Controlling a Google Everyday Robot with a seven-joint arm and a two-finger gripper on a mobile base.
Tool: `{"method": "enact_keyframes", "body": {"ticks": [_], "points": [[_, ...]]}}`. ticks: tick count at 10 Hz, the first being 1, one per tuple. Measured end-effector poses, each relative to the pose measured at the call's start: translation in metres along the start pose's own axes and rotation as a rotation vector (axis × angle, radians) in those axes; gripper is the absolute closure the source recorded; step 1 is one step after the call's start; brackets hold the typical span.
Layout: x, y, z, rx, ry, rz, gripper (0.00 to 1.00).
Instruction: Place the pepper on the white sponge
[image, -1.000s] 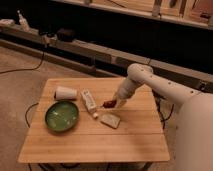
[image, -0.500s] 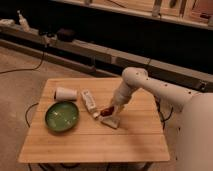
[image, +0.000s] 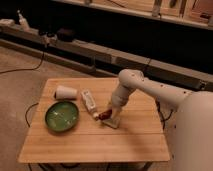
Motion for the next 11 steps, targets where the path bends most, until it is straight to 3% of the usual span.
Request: {"method": "enact_keyframes", "body": {"ticks": [3, 5, 6, 8, 11], "points": [[0.004, 0.011, 0.01, -0.047, 0.019, 0.004, 0.72], [0.012, 0.018, 0.014, -0.066, 0.035, 0.021, 0.54], [0.016, 0.019, 0.014, -0.066, 0.039, 0.037, 0.41], [0.024, 0.02, 0.011, -0.059, 0.045, 0.061, 0.29], [0.028, 0.018, 0.005, -0.039, 0.043, 0.074, 0.29]]}}
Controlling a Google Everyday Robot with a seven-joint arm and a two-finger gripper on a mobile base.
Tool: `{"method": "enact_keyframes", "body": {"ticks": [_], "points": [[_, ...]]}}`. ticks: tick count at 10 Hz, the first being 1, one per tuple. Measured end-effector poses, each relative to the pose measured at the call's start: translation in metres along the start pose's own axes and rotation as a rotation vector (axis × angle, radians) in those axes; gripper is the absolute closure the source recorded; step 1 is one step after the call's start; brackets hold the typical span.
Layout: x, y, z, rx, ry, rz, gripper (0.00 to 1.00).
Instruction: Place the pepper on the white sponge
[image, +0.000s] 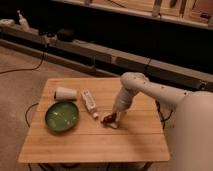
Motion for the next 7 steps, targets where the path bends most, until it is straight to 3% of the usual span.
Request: {"method": "enact_keyframes", "body": {"ticks": [4, 7], "points": [[-0.006, -0.006, -0.006, 0.028, -0.024, -0.01, 0.29], [0.006, -0.01, -0.021, 0.073, -0.023, 0.012, 0.29]]}}
